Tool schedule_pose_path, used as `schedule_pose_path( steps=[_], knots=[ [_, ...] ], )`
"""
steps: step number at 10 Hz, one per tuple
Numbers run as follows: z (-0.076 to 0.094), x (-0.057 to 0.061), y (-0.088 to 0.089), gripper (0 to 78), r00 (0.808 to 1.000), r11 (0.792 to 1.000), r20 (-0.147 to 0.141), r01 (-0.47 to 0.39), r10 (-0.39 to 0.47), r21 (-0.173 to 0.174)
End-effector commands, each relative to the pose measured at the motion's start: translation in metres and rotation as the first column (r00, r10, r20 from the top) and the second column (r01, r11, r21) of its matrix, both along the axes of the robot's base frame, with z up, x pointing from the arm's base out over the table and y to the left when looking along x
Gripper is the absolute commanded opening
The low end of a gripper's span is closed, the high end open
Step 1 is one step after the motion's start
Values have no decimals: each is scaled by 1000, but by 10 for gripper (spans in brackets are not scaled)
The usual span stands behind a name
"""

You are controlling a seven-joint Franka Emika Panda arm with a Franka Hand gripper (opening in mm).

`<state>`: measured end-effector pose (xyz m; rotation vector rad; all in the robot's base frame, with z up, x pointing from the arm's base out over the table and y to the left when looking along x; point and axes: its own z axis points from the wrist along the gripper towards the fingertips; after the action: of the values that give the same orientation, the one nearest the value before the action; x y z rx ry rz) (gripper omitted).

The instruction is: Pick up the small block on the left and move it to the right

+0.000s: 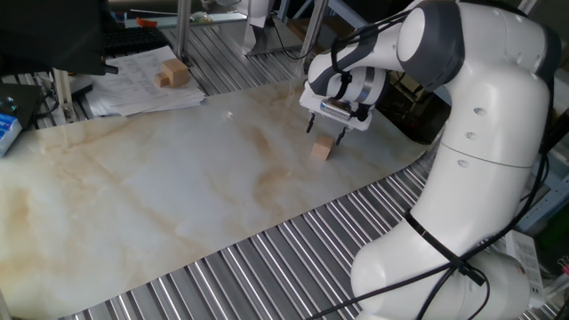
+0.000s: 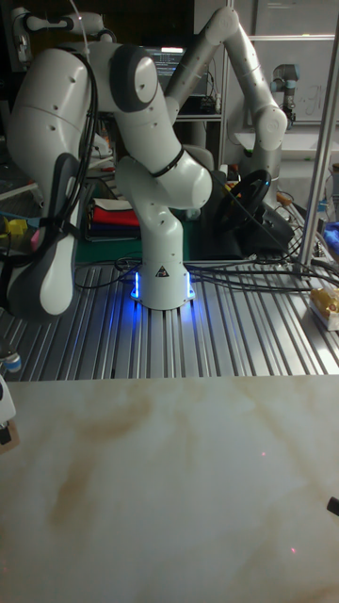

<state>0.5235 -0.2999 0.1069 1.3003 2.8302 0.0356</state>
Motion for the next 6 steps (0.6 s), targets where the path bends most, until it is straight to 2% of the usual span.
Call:
schedule_pose_path(
  steps=[1, 6],
  knots=[
    [-7, -3, -5, 775, 1000, 1000, 7, -1, 1, 5],
    [-14, 0, -3, 775, 1000, 1000, 9, -10, 10, 7]
  ],
)
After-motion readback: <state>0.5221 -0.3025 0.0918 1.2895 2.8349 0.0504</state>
